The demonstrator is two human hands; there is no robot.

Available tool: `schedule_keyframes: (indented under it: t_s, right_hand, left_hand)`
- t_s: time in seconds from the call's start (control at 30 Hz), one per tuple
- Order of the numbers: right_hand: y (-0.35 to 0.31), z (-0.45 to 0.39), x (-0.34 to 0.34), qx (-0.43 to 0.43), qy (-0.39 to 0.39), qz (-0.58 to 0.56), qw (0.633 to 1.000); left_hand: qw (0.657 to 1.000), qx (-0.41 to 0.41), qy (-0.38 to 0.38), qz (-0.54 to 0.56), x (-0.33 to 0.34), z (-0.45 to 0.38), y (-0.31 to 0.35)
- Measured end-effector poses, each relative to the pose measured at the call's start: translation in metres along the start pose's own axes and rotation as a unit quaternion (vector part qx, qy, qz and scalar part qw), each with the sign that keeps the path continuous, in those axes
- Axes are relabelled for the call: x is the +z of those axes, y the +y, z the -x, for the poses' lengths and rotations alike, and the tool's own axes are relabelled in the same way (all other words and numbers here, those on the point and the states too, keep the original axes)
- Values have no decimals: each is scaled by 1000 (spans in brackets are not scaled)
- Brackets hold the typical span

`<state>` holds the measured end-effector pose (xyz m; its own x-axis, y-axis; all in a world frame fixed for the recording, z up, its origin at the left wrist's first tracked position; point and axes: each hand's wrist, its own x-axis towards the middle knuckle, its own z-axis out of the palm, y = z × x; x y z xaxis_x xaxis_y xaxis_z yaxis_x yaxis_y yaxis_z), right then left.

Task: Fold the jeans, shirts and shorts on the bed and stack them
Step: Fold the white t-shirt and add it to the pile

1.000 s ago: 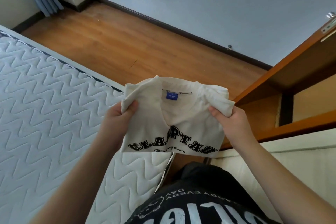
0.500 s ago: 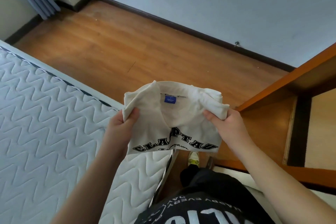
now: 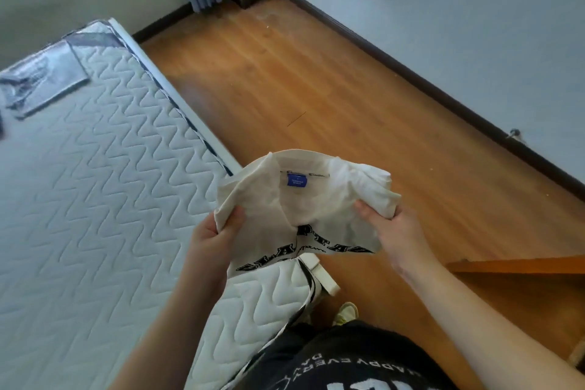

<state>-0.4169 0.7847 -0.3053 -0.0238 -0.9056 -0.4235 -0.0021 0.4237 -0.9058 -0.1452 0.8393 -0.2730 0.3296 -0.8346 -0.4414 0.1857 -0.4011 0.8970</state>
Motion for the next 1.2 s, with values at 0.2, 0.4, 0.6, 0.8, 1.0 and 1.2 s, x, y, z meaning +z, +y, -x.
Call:
schedule_keyframes:
  t_s: [0.2,0.4,0.6,0.8,1.0,1.2]
  right_hand:
    - [3,-24,20,22,-33,7,999]
    - [-9,-43,6,1,-25,21,999]
    - [-25,-93,-48,10,-12,9,1000]
    - [-54,-166,-129,7,-22,-17,1000]
    - [-94,-236,-179,38,-90,-8,995]
    - [-127,-294,-176,39,-149,17,988]
  left_hand:
    - [999,-32,-14,9,-16,-19,-4]
    - [998,-43,-34,15,22,-45,9]
    - [997,-40,-62,18,83,-84,28]
    - [999,-33,-25,15,166,-124,42]
    - [999,-34,21,-23,249,-140,53]
    - [997,-8,48,-56,265,-147,69]
